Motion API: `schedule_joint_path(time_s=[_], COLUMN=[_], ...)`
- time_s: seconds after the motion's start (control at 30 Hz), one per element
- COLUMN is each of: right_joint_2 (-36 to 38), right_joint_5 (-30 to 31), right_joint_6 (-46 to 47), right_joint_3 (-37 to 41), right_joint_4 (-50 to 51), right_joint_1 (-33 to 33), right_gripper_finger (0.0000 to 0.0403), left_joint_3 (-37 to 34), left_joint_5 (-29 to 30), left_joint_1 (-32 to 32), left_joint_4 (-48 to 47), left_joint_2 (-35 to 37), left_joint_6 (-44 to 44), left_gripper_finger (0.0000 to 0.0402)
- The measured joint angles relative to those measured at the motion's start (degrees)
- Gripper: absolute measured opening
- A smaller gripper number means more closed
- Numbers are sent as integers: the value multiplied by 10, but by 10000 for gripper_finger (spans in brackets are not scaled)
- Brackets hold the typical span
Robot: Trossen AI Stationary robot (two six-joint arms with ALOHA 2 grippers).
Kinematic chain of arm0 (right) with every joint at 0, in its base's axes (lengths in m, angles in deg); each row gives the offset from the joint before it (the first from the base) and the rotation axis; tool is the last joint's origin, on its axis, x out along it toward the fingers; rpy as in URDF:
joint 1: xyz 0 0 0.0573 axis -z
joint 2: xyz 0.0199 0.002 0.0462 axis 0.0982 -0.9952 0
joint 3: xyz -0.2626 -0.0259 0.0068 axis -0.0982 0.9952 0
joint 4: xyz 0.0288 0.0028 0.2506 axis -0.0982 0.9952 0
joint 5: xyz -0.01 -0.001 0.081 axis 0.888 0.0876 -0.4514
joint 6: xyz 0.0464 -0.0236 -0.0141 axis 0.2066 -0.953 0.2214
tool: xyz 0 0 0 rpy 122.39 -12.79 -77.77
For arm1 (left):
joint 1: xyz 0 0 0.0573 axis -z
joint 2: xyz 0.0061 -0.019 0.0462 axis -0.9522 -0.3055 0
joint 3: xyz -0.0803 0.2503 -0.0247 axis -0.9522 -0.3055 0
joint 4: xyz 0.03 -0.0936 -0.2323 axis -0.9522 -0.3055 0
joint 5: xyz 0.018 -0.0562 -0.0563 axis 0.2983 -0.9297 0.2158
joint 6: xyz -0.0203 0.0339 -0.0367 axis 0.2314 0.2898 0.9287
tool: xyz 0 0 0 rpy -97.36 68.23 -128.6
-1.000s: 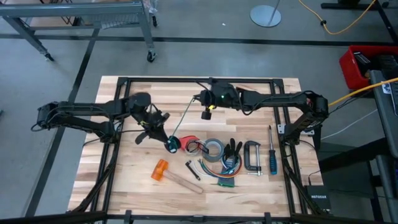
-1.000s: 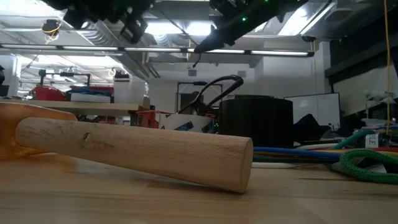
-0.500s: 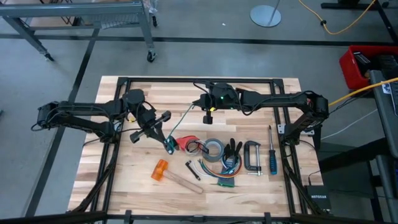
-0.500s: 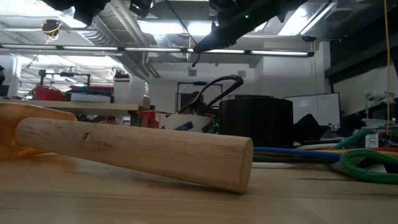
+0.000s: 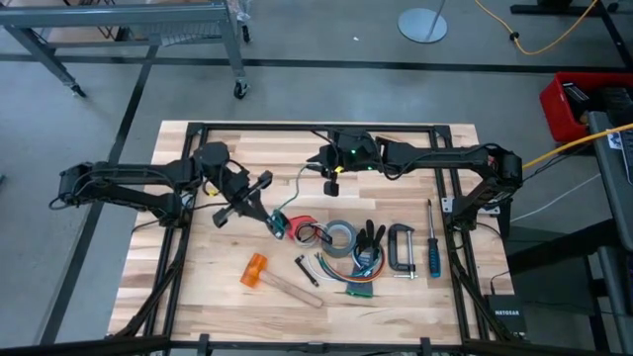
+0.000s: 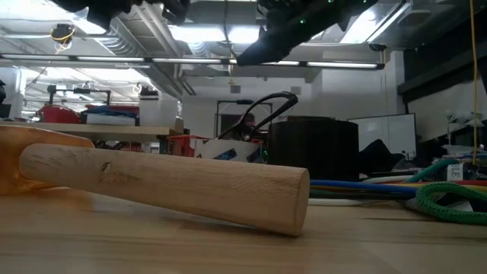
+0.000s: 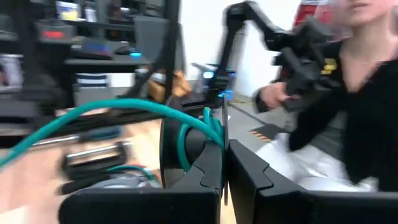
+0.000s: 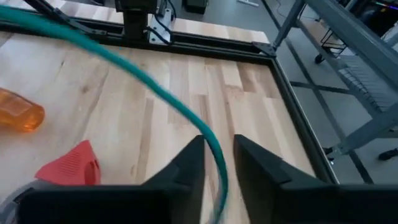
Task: Coil cords
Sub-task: Uncoil the green cable wire from the black spool
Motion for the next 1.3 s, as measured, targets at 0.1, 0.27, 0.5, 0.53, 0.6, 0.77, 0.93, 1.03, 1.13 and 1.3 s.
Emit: schedule_joint_path(time_s=[0.1, 0.27, 0.5, 0.53, 0.6, 0.77, 0.93, 1.03, 1.13, 1.3], right_joint_2=[0, 0, 0, 0, 0, 0, 0, 0, 0, 0], right_joint_5=[-4, -10, -8, -7, -5, -5, -8, -14, -14, -14], right_joint_6=[24, 54, 65, 65, 65, 76, 85, 85, 85, 111], right_joint_3=[0, 0, 0, 0, 0, 0, 0, 0, 0, 0], right_joint_4=[0, 24, 131, 147, 178, 226, 228, 186, 133, 65], right_joint_1=[0, -1, -1, -1, -2, -2, -2, -2, -2, -2], right_gripper_finger=[138, 187, 212, 213, 213, 213, 213, 214, 214, 214], left_joint_3=[0, 0, 0, 0, 0, 0, 0, 0, 0, 0], left_joint_5=[52, 153, 212, 219, 231, 259, 296, 295, 291, 290], left_joint_1=[-18, -56, -94, -98, -106, -124, -137, -134, -125, -106], left_joint_4=[-6, -48, -111, -115, -121, -141, -152, -152, -152, -150], left_joint_2=[0, 0, 0, 0, 0, 0, 0, 0, 0, 0], left_joint_6=[-17, -33, -38, -37, -38, -36, -14, -11, -7, -5], left_gripper_finger=[1, 1, 1, 1, 1, 1, 1, 1, 1, 1])
